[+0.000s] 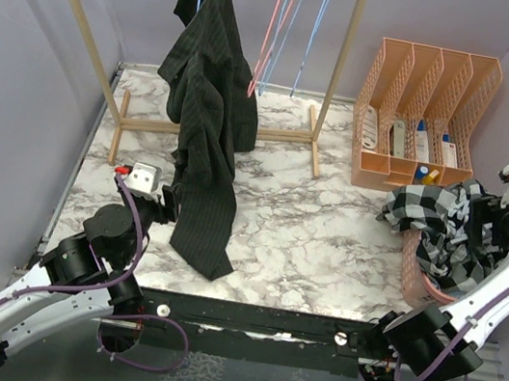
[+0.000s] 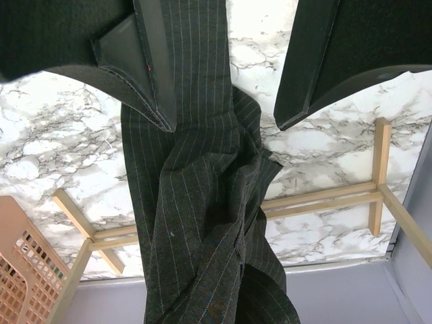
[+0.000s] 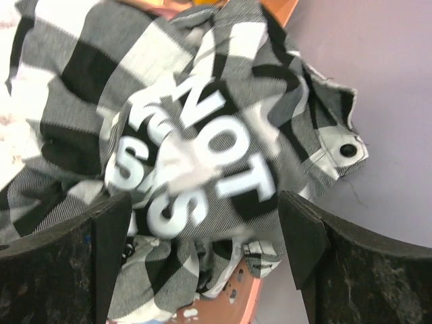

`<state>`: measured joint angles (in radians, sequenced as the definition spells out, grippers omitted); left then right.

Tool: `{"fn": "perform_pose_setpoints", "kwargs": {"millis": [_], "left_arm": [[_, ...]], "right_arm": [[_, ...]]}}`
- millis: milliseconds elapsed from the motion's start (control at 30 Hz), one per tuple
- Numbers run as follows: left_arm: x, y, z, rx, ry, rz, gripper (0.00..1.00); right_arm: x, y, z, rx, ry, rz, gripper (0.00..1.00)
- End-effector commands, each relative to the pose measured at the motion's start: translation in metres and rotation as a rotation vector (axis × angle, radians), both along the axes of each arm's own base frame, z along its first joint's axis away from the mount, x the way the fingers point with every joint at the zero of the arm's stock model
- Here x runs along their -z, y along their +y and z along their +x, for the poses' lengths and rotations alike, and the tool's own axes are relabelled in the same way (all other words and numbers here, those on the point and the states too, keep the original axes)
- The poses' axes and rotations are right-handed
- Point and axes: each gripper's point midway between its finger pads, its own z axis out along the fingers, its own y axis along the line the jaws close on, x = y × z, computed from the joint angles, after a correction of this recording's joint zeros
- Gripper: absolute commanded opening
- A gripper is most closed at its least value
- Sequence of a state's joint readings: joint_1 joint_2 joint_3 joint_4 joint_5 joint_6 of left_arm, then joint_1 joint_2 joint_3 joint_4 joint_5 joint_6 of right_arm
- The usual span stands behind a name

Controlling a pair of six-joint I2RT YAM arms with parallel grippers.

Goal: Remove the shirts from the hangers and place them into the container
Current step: Place the shirt in the bin.

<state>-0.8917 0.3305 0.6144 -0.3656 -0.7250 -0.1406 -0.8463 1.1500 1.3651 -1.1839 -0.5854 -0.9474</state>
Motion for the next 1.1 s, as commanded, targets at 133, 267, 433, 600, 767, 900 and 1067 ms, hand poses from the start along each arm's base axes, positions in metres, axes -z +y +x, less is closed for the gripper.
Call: {"fn": "perform_pose_setpoints", "kwargs": {"millis": [133,267,433,600,767,900,1067], "left_arm": [[-0.003,0.0,-0.001,0.005,-0.007,-0.021,0.63],[-0.003,0.0,0.0,0.0,-0.006,-0.017,0.63],[-0.003,0.002,0.0,-0.01,-0.007,-0.017,0.63],[-0.001,0.001,0.001,-0.011,-0.002,-0.01,0.63],[0.0,0.001,0.002,-0.015,0.002,-0.005,0.63],[0.001,0.001,0.002,-0.015,0.005,-0.003,0.63],[0.0,0.002,0.001,-0.019,0.003,-0.006,0.63]], "right_arm": [[-0.007,-0.034,0.053,0.143,-0.108,0.197,0.85],[-0.012,-0.038,0.066,0.118,-0.129,0.236,0.85],[-0.007,-0.048,0.077,0.092,-0.109,0.242,0.85],[0.022,-0.04,0.075,0.017,-0.02,0.286,0.86],[0.05,-0.018,0.064,-0.076,0.064,0.303,0.75],[0.046,-0.004,0.054,-0.146,0.082,0.285,0.42],[0.014,0.021,0.029,-0.224,0.071,0.214,0.01]]}}
